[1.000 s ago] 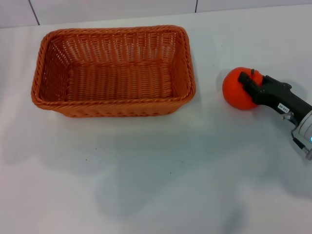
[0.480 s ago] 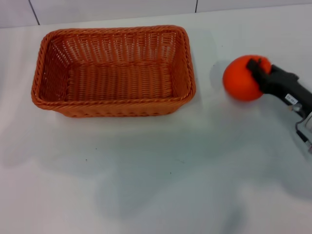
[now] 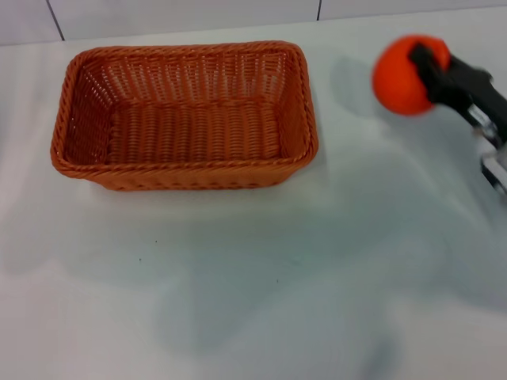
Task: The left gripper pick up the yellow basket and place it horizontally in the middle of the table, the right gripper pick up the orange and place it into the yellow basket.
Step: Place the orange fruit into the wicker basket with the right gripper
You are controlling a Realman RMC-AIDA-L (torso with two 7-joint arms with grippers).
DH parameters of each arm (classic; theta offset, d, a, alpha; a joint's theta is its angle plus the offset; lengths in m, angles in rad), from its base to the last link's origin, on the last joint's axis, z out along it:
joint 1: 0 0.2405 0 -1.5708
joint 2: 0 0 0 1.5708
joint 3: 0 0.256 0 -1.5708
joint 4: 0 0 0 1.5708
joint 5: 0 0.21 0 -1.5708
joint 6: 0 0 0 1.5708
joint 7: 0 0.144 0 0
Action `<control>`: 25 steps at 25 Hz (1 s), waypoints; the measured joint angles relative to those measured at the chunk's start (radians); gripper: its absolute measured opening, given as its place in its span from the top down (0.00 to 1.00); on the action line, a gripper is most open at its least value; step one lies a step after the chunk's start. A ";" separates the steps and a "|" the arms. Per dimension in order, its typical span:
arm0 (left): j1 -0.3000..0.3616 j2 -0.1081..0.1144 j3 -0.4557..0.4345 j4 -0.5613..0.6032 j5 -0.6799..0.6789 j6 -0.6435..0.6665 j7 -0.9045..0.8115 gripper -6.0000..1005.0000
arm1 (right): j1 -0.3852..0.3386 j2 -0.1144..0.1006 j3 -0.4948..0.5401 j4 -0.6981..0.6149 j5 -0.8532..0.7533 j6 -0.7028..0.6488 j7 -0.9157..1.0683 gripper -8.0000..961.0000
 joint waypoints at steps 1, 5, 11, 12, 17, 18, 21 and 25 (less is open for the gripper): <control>-0.001 0.000 0.000 -0.003 0.000 0.000 0.000 0.12 | 0.020 0.000 -0.003 -0.007 -0.003 0.002 0.011 0.83; -0.003 0.000 0.000 -0.007 0.000 0.000 0.000 0.11 | 0.093 -0.004 -0.043 -0.045 -0.014 0.036 0.066 0.86; -0.006 0.001 0.000 -0.023 0.004 -0.001 0.004 0.12 | 0.183 -0.002 -0.168 -0.105 -0.015 0.138 0.109 0.89; -0.006 0.001 0.001 -0.028 0.004 -0.002 0.009 0.12 | 0.198 -0.002 -0.187 -0.107 -0.015 0.154 0.114 0.90; -0.009 0.001 0.009 -0.040 0.007 -0.015 0.024 0.12 | 0.253 0.003 -0.278 -0.103 -0.016 0.194 0.141 0.90; -0.010 0.002 0.009 -0.044 0.007 -0.016 0.024 0.12 | 0.261 0.005 -0.295 -0.101 -0.016 0.201 0.146 0.89; -0.012 0.002 0.009 -0.048 0.007 -0.019 0.025 0.12 | 0.277 0.009 -0.347 -0.099 -0.016 0.218 0.167 0.89; -0.016 0.002 0.009 -0.048 0.008 -0.020 0.026 0.12 | 0.298 0.010 -0.433 -0.099 -0.016 0.243 0.212 0.89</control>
